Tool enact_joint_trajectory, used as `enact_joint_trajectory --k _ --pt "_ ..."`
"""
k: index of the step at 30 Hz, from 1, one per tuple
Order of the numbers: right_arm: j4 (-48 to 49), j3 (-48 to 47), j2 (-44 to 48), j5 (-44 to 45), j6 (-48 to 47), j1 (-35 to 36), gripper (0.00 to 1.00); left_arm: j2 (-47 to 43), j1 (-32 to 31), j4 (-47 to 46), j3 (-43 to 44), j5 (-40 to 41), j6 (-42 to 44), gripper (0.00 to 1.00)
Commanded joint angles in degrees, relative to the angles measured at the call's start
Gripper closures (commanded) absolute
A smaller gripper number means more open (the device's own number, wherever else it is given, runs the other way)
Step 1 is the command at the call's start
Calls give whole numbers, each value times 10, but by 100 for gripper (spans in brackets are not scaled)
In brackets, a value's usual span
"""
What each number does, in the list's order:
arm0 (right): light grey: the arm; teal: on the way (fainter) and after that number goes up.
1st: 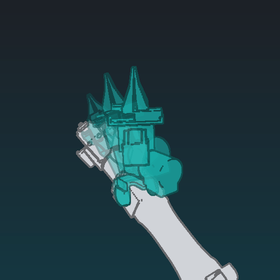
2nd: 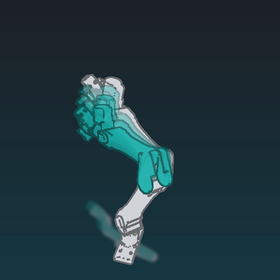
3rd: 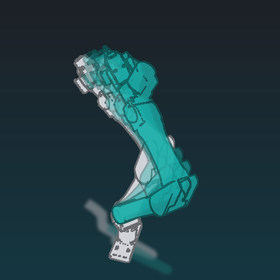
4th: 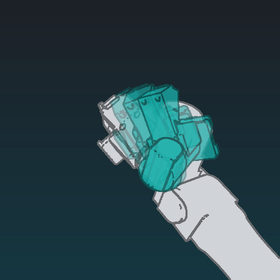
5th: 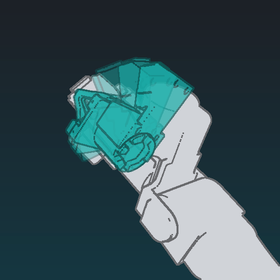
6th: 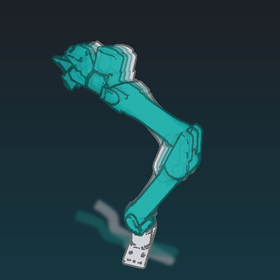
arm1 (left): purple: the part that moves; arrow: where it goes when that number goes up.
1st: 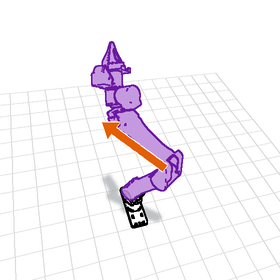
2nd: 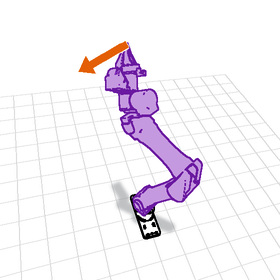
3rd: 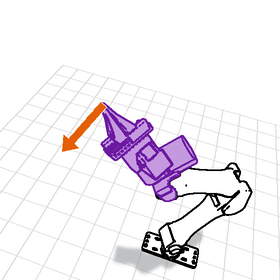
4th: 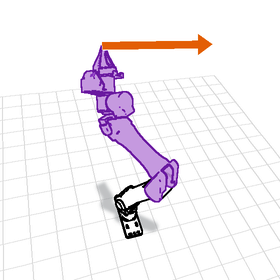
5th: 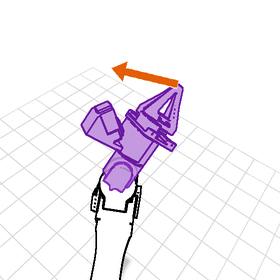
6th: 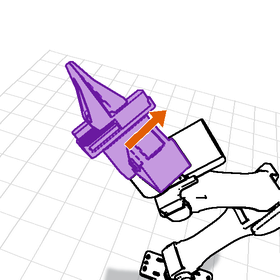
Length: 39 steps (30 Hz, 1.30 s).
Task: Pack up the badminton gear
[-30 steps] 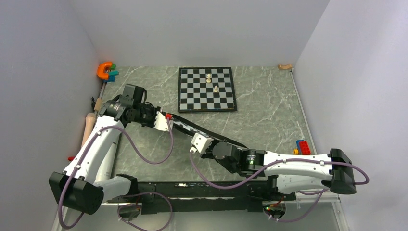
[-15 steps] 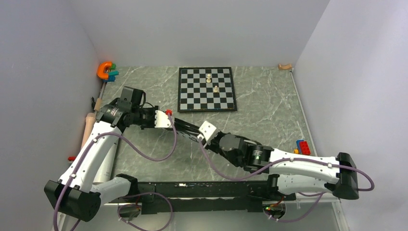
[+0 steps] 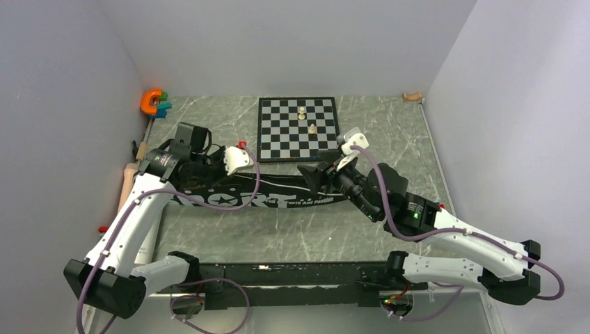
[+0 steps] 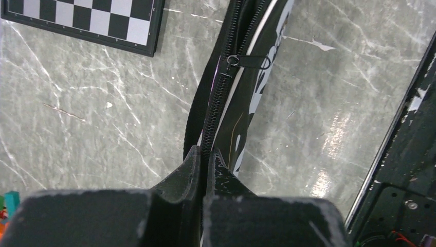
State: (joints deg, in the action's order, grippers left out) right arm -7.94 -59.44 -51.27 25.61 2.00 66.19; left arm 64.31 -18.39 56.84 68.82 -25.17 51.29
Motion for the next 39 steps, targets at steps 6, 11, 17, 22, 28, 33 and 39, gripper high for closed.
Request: enact_joint_trajectory --k 6,11,17,22,28,33,39 --pt "58 94 -7 -179 343 -5 35 -34 -27 -103 -13 4 -101 100" --pt "215 192 -42 -262 442 -28 35 -40 -49 -117 -22 19 -113 100" --pt "388 245 -110 -396 525 -126 34 -51 -73 -122 -30 29 -115 100" --pt "527 262 -195 -454 596 -158 35 -59 -87 -130 -38 45 -118 100" --pt "624 262 -281 -446 640 -162 39 -59 -100 -126 -34 47 -127 100" --pt "633 262 -298 -422 652 -164 41 -63 -102 -122 -31 46 -124 100" --pt "651 261 -312 -396 661 -168 45 -67 -105 -119 -29 39 -125 100"
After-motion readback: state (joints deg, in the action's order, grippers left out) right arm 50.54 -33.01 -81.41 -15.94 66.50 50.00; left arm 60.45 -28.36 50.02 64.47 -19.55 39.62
